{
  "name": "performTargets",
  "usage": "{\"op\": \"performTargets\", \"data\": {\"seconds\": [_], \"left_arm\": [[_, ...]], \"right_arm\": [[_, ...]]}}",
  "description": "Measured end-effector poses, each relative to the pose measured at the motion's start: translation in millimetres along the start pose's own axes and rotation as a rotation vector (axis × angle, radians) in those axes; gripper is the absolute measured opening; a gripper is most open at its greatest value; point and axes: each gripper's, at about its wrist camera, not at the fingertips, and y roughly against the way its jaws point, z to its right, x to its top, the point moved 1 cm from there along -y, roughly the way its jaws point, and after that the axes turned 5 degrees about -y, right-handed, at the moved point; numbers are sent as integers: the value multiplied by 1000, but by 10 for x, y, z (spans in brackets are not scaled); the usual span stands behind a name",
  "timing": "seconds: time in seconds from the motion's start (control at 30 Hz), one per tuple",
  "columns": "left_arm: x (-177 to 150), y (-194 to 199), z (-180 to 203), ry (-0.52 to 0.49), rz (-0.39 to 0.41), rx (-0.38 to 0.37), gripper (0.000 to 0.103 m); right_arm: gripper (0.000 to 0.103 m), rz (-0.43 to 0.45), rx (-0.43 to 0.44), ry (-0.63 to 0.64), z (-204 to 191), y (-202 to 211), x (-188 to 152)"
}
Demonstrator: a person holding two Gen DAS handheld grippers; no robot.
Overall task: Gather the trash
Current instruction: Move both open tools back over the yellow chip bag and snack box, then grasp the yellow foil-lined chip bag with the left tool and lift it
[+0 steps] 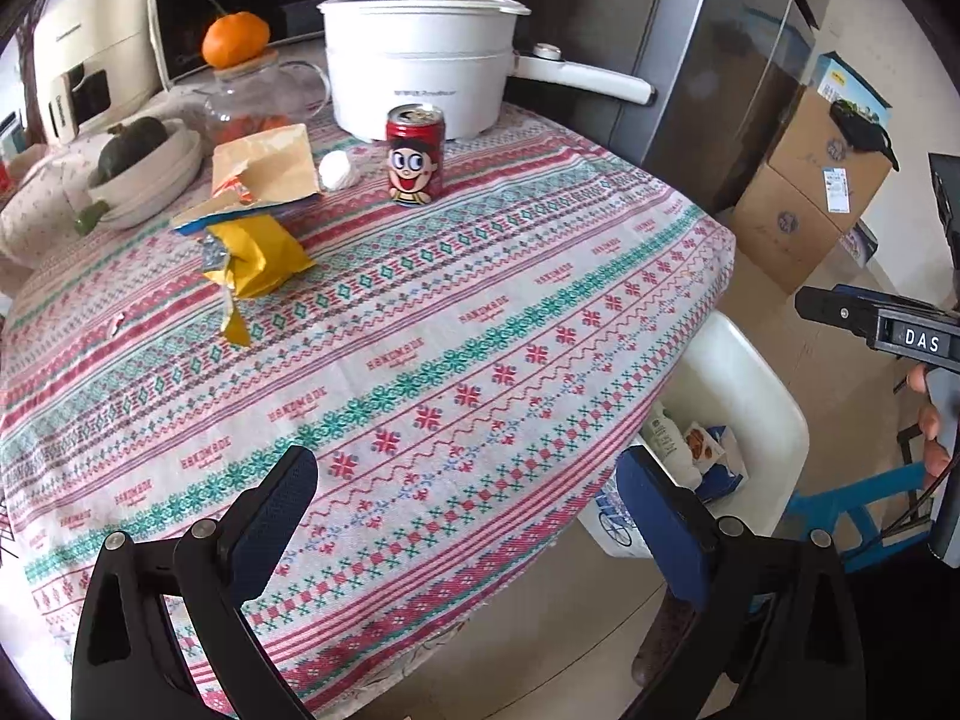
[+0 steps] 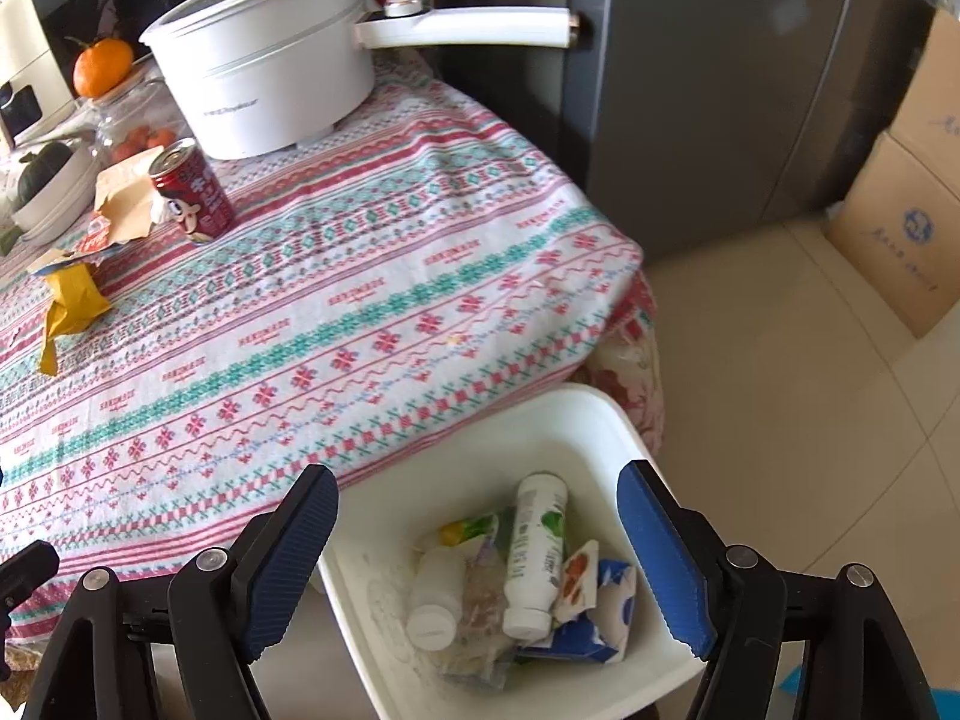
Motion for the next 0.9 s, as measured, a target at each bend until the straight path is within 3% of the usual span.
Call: {"op": "performTargets", "data": {"seconds": [0.33,0.7,0.9], "left_arm": [[200,-75,-915,240,25,56,101],[627,-639,-1494,406,83,89,101],[751,-1012,-1673,501,85,72,89]], "right_arm": [[82,-15,41,67,-562,-112,80],[83,-32,51,173,-1193,-401,241],[83,-54,72,159,-1322,-529,341]]}}
